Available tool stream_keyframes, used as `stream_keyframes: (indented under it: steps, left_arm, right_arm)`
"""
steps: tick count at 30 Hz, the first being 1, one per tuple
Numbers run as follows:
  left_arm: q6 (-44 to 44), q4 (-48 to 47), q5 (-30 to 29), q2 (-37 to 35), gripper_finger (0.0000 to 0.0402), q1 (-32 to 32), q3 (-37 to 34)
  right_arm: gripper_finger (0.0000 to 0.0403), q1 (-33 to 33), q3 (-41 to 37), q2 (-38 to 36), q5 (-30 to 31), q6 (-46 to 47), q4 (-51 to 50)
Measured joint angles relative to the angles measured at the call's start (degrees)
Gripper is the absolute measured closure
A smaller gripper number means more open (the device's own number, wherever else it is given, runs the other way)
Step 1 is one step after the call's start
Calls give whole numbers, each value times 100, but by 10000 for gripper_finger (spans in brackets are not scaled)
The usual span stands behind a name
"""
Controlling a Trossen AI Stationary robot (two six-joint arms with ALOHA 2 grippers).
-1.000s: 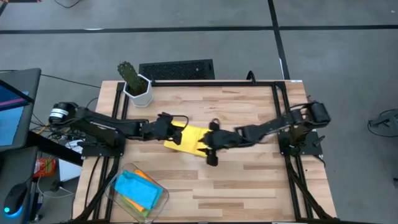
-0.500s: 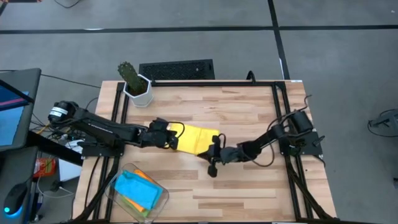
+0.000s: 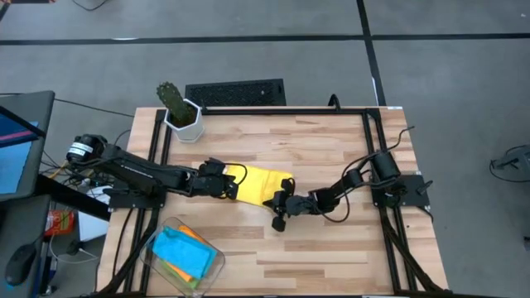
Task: Fold microfiber towels
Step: Fold the yellow microfiber towel
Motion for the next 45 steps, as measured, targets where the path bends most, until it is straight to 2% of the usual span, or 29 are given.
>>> stream_keyframes:
  steps: [5,9,14,20,24,32,36,41,45]
  left_arm:
    - [-52,-97,105,71,401,0,-2]
    - [-104,-178,345,85,401,-2,-2]
    - [-582,-573,741,-149,401,-43,-2]
    - [-1112,-1370,402,-206,396,-376,-2]
    - [-1439,-1607,512,25,354,-519,-30]
    - [-2255,-1253,474,583,221,-671,-203]
    - [-2453,-1180,463,957,190,-671,-203]
    - [-2435,-1014,461,1345,197,-671,-182]
    - [-2527,-1008,457,1390,245,-669,-183]
  right_arm:
    - [372,4,49,170,-108,141,22]
    - [372,3,41,93,-122,29,-34]
    - [378,5,23,-549,-140,-483,-119]
    - [361,20,31,-1362,-80,-796,-202]
    - [341,20,35,-1726,54,-800,-554]
    - [320,21,27,-1888,52,-689,-1469]
    - [320,23,29,-1891,28,-576,-1648]
    - [320,24,29,-1891,19,-539,-1668]
    - [321,59,31,-1891,10,-325,-1879]
